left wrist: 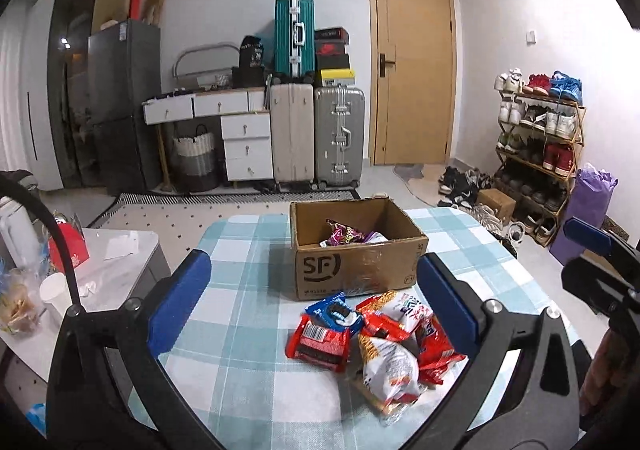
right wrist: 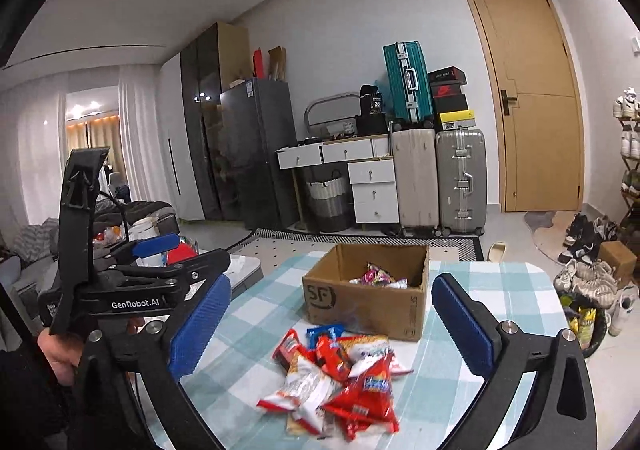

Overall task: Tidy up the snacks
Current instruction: 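Move both grippers back toward the remaining snack pile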

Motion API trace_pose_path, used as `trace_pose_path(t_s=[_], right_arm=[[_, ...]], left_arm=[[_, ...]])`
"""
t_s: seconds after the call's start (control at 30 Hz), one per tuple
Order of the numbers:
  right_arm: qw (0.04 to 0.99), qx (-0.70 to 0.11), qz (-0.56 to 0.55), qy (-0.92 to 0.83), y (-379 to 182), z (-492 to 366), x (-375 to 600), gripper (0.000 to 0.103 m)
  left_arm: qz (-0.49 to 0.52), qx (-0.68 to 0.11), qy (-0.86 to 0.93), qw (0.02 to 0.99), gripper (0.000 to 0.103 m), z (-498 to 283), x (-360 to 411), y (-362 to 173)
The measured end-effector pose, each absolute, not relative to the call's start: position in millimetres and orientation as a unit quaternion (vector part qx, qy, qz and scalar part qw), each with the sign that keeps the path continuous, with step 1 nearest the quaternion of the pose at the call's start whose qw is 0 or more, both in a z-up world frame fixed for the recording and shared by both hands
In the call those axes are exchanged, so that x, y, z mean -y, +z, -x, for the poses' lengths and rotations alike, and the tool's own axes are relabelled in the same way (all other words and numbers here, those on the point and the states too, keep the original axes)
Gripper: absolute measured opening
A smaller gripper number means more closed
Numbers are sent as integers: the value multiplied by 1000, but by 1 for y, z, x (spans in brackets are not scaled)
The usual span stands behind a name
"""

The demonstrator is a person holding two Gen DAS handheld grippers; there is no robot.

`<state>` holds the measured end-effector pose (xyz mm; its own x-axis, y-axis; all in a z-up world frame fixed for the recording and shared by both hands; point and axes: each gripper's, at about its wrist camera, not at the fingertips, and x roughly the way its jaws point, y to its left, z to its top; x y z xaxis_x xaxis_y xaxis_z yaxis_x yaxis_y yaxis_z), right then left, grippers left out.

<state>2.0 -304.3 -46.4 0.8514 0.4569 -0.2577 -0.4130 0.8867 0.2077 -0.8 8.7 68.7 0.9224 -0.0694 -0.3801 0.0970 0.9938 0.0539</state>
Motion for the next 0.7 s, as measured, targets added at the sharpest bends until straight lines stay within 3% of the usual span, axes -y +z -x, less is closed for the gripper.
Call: trace_pose_path(t_s=[0.27,0.7], right_arm=[[957,-175,-70,219,-84,17,304,102],[934,-264,-115,212,-161,-17,320,102]], left_arm=[[-30,-202,-41,978,103,33,-13,14],[-21,-279,-48,959,103,-17,-25,-85]])
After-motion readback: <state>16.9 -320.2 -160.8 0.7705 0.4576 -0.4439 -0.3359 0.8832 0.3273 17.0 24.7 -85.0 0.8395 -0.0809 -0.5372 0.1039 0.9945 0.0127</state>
